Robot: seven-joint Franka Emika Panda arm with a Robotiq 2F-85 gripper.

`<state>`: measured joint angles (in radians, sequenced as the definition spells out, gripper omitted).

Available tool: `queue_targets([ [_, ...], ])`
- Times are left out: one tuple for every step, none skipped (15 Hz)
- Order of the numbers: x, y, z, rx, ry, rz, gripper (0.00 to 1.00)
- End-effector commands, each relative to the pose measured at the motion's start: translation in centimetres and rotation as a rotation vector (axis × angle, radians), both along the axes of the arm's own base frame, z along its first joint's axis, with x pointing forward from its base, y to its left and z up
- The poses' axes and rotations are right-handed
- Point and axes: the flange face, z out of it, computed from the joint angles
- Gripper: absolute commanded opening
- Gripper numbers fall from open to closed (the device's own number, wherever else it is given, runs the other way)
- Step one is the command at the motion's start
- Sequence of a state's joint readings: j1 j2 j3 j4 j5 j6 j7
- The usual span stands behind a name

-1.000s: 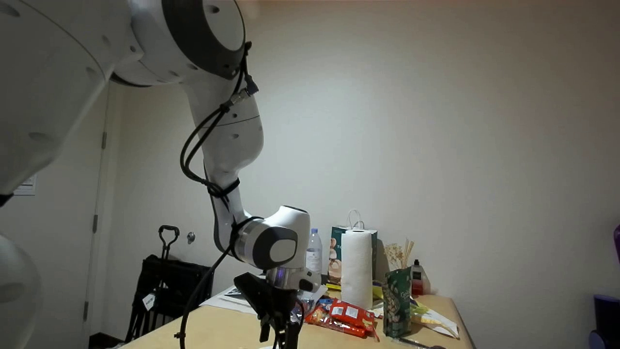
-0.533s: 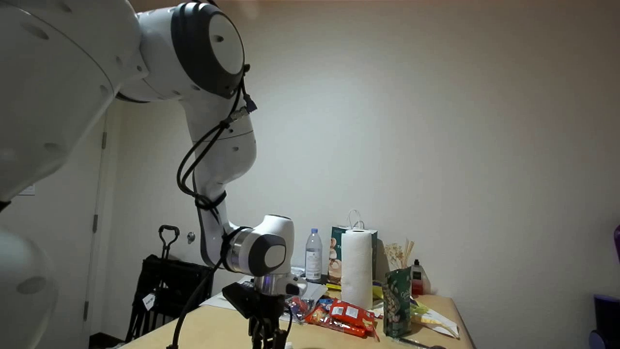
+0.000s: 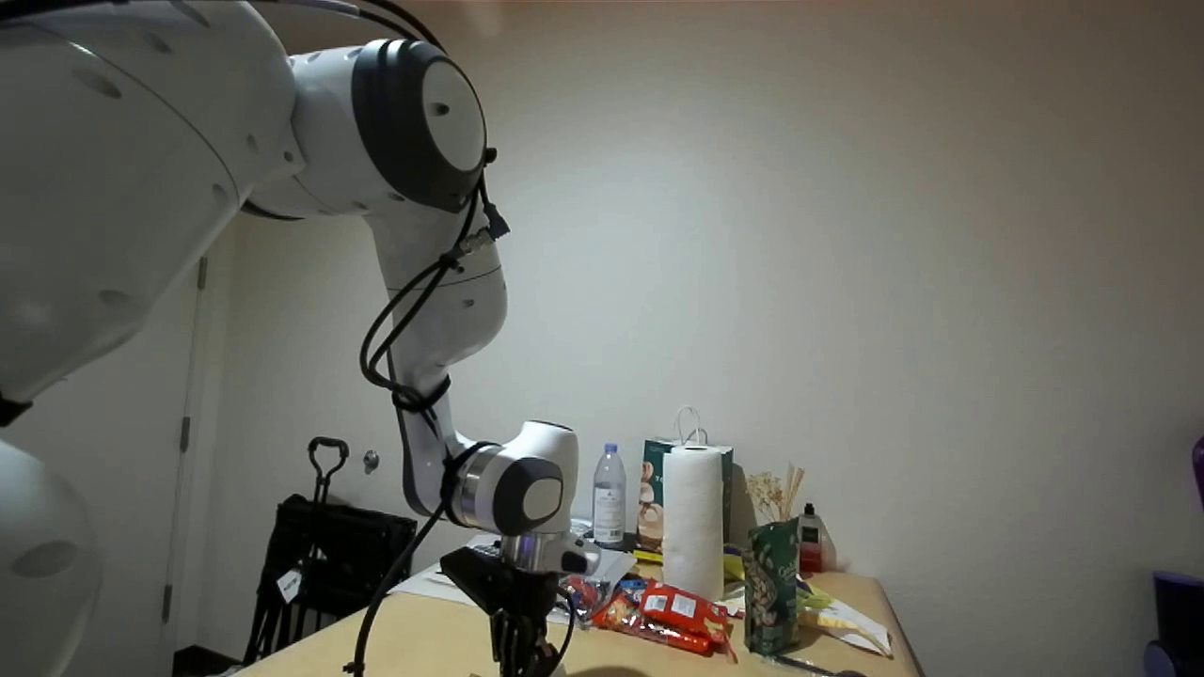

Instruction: Use the white towel to wipe the table

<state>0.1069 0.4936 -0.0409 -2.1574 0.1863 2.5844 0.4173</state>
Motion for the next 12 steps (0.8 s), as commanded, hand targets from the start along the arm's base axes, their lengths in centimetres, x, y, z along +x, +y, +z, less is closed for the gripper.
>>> queue_targets([
  [2.0,-2.5,-1.1,0.005,-0.035,0.056,0.00],
  [2.9,-2.9,-1.1,-0.002,-0.058,0.076,0.00],
  [4.0,-3.1,-0.9,-0.009,-0.085,0.104,0.00],
  [4.9,-3.2,-0.8,-0.007,-0.104,0.126,0.00],
  [5.7,-3.2,-0.8,-0.003,-0.113,0.137,0.00],
  [4.2,-2.9,0.1,-0.003,-0.083,0.089,0.02],
  [5.0,-2.9,0.1,-0.003,-0.094,0.100,0.02],
  [5.4,-2.9,0.1,-0.004,-0.101,0.104,0.02],
  [5.7,-2.9,0.1,-0.004,-0.104,0.106,0.02],
  [5.9,-2.3,0.1,-0.002,-0.094,0.119,0.00],
  [6.2,-1.1,0.0,0.004,-0.080,0.149,0.00],
  [6.4,0.9,-0.2,0.013,-0.056,0.185,0.00],
])
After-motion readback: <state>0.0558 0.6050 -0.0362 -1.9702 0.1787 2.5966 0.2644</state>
